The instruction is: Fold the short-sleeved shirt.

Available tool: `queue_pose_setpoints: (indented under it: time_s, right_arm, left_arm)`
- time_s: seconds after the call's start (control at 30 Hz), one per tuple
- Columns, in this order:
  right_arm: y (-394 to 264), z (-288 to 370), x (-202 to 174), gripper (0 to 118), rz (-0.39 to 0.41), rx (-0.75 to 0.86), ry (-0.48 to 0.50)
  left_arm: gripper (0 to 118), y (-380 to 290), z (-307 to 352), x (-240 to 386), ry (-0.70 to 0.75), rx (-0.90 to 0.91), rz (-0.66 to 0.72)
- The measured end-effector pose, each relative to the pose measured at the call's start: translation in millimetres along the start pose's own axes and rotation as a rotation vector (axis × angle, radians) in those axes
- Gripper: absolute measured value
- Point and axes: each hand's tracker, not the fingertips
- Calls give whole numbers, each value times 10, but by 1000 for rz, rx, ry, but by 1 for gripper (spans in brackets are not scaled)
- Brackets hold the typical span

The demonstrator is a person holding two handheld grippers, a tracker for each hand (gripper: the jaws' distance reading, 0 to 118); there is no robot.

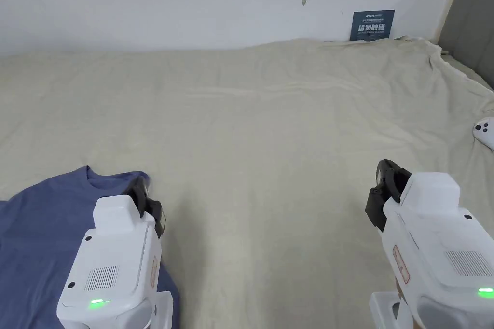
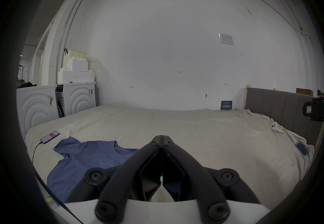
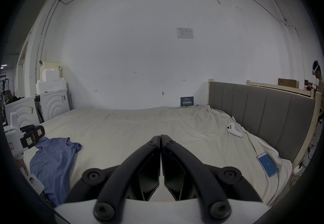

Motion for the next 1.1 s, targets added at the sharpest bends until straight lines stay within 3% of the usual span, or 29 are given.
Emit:
queue_pose_setpoints:
  time_s: [0.73,0.8,0.87,1.0,1.03,1.1]
  right_arm:
    - [51,-2,-23,0,26,4,7]
    - [84,16,-92,0,121,16,-21]
    - [123,57,-238,0,299,48,-89]
    - [12,152,-548,0,759,206,-231]
    - [-29,169,-589,0,851,244,-247]
    - [-90,186,-632,0,957,300,-265]
  left_arm:
    - [0,52,-22,18,-26,0,29]
    - [0,90,-35,-78,-71,-9,180]
    - [0,124,-89,-229,-132,-47,411]
    - [0,-44,-193,-636,-296,-69,1094]
    - [0,-154,-216,-702,-334,-69,1280]
    - [0,-331,-241,-752,-374,-76,1511]
